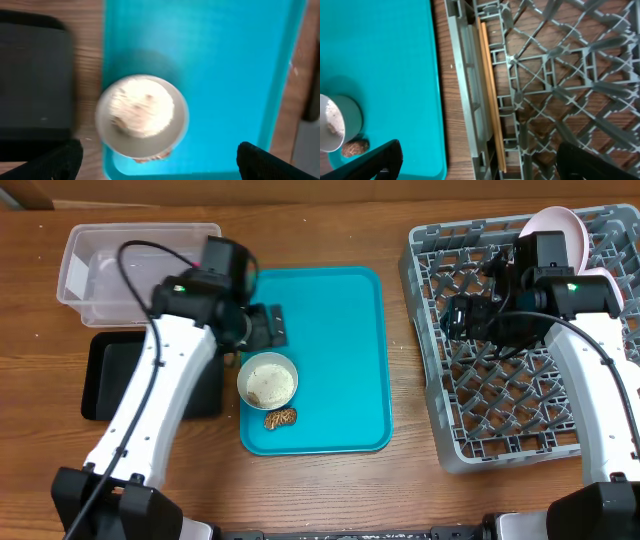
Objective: Sort waste into correct bins and load items into the dishwasher
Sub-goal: 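Reach the left gripper to the rice bowl and grasp its rim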
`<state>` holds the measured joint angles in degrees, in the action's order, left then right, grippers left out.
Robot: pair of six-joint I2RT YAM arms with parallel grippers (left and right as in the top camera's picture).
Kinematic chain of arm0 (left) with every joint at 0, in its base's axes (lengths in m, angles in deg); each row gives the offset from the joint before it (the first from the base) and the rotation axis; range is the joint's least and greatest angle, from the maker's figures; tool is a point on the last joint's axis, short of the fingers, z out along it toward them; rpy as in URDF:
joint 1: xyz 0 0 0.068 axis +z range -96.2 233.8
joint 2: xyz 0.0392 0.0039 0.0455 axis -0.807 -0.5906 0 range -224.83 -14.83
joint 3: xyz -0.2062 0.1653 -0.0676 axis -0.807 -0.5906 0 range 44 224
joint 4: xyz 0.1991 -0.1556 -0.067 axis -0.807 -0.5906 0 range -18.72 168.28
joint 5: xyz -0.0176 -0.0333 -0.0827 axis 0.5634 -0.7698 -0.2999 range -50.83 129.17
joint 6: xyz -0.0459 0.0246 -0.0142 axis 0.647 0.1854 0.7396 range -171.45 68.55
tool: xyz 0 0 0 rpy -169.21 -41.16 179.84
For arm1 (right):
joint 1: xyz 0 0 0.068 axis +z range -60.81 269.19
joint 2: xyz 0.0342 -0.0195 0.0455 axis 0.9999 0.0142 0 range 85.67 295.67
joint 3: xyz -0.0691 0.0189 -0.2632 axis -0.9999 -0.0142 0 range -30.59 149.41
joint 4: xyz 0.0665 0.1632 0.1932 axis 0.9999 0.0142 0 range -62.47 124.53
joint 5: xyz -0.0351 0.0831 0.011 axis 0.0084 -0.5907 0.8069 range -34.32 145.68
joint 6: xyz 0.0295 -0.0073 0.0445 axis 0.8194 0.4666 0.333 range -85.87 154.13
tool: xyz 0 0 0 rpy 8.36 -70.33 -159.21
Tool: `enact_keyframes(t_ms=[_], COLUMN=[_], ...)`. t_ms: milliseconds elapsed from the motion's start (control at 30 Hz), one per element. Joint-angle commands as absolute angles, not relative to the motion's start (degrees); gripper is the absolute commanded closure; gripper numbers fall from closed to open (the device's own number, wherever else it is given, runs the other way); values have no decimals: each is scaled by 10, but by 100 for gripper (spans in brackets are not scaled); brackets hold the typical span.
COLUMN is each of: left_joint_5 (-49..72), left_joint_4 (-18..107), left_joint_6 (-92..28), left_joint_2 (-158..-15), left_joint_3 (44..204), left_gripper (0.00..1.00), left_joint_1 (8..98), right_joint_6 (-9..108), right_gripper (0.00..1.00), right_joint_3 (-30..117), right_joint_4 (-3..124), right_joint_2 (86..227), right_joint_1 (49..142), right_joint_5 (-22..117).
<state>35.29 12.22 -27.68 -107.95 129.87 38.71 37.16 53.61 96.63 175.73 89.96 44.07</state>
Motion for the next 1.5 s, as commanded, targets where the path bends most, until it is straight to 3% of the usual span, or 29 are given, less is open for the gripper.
enact_keyframes(t_ms=[0,267,433,533,600,800,1000,1200,1267,1300,1333,1467], left_joint_5=[352,351,351,352,353,399,411,411,411,411,411,421], left_joint_4=[118,87,100,111,117,123,141,163,168,170,171,168], left_joint_6=[-288,-288,-288,-288,-293,-292,-292,-292,-292,-292,-292,-292], left_joint_2=[-1100,-1224,-1309,-1329,-1332,-1332,-1332,-1332,-1332,-1332,-1332,-1332], left_joint_3=[1303,1303,1303,1303,1303,1305,1315,1321,1321,1321,1321,1327], left_gripper=[0,1,10,28,32,33,40,56,69,87,96,96], left_joint_1=[335,250,239,240,240,240,242,242,242,242,242,242], right_joint_6=[375,375,375,375,375,375,375,375,375,375,375,375], right_gripper=[0,0,0,0,0,0,0,0,0,0,0,0], right_joint_3=[537,537,537,537,537,537,537,537,537,537,537,537], right_joint_4=[967,967,967,966,966,966,966,967,966,966,966,967], right_joint_2=[1756,1756,1756,1756,1756,1756,1756,1756,1756,1756,1756,1756], right_joint_1=[899,899,899,899,899,899,899,899,899,899,899,899], right_joint_5=[424,422,422,423,423,423,423,423,423,423,423,423])
